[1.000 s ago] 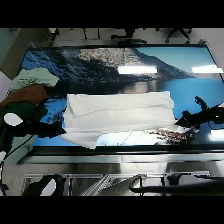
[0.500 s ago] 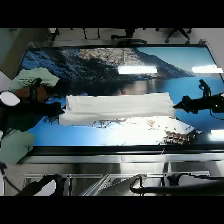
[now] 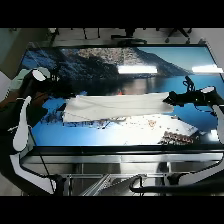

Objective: Fold the shirts.

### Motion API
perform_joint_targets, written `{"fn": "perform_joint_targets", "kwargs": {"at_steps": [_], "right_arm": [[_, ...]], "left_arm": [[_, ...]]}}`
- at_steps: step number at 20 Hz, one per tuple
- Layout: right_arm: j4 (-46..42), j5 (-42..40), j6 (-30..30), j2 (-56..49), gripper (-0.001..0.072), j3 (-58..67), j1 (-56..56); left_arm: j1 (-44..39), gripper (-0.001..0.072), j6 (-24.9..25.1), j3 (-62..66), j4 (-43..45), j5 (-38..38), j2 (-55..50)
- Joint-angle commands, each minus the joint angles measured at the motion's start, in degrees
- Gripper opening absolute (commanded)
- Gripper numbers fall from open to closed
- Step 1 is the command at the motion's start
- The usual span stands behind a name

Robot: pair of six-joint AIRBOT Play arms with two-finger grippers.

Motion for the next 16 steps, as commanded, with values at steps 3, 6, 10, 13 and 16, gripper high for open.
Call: {"fn": "perform_joint_targets", "kwargs": {"at_steps": [3, 6, 10, 13, 16], "right_arm": [[-3.2, 2.4, -0.6, 0.5, 0.0471, 5.3, -2.8], [-8.2, 1.1, -0.4, 0.5, 0.0646, 6.1, -3.6], [-5.2, 2.9, -0.4, -4.1, 0.0646, 6.1, -3.3], [-1.9, 6.2, -0.4, -7.0, 0.0645, 6.1, -3.2], [0.6, 9.7, -0.6, -8.2, 0.0516, 6.1, -2.5]], "left_arm": [[0.6, 0.0684, -1.3, 12.8, 0.0, -9.7, -8.4], [2.2, 0.0656, -2.4, 18.8, 0.0, -15.7, -8.3], [2.4, 0.0656, -4.1, 23.0, -0.1, -20.5, -8.3], [1.6, 0.0655, -4.9, 23.0, -0.3, -21.7, -8.1], [0.0, 0.0655, -5.4, 23.0, -3.2, -21.9, -8.1]]}}
